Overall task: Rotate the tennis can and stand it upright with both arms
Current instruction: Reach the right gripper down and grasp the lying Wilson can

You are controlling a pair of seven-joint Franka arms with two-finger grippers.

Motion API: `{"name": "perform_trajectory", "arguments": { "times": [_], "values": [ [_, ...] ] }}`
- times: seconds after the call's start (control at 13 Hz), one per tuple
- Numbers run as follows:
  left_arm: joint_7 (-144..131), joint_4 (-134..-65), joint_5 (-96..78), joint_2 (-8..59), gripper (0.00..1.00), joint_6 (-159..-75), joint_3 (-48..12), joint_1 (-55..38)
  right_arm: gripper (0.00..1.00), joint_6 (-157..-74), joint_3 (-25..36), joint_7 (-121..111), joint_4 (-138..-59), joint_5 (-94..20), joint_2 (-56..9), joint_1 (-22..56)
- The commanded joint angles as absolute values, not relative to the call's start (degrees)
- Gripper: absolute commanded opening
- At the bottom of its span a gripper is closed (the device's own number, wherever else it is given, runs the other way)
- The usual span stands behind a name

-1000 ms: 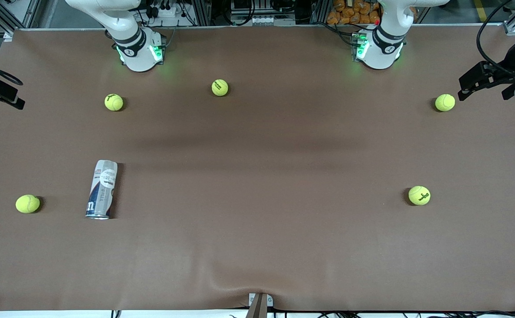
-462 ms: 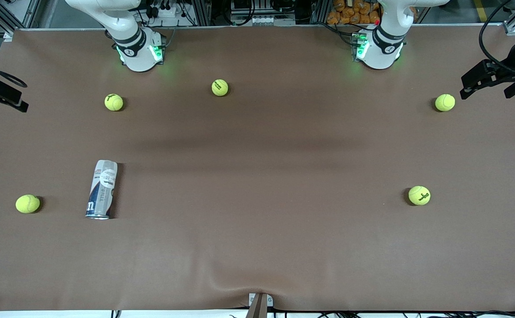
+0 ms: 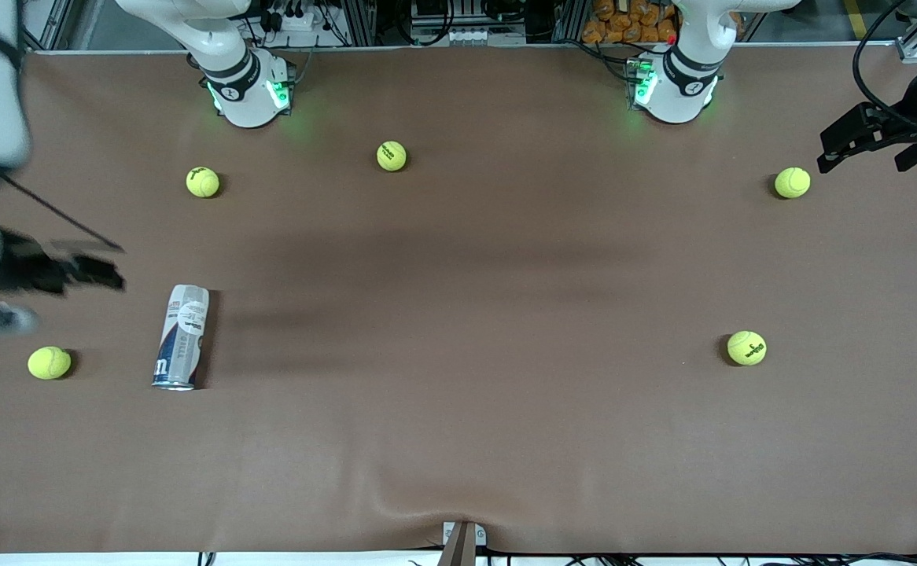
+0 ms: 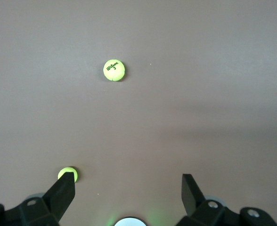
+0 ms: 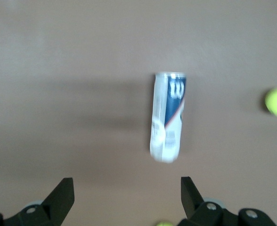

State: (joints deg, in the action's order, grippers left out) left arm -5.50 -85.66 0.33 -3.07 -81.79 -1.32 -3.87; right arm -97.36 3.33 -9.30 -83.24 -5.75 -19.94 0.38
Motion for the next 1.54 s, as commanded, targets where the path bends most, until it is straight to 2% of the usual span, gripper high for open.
{"name": "perform_trajectory", "arguments": {
  "times": [0.0,0.38,0.85,1.15,1.46],
  "values": [
    [-4.8,-85.6,-0.5,-3.3,1.0,-81.0,-1.4,-3.5,1.0,-103.4,3.5,-14.5,-81.1,-6.3,-28.9,1.1],
    [-4.8,-85.7,-0.8,-3.0,1.0,-80.9,-1.4,-3.5,1.0,-108.3,3.7,-14.8,-81.2,-4.8,-38.6,0.4],
    [-4.9,-85.8,-3.2,-2.9,1.0,-80.9,-1.4,-3.5,1.0,-109.9,4.0,-14.3,-81.9,-1.6,-42.2,-2.7],
    [-4.8,-86.4,-3.3,-3.0,1.0,-80.5,-1.4,-3.5,1.0,-110.1,3.9,-14.7,-82.2,-2.3,-47.1,-3.6],
    [-4.8,-86.7,-3.7,-3.0,1.0,-79.5,-1.4,-3.5,1.0,-109.8,3.9,-14.6,-82.2,-2.4,-48.0,-3.3]
  ]
}}
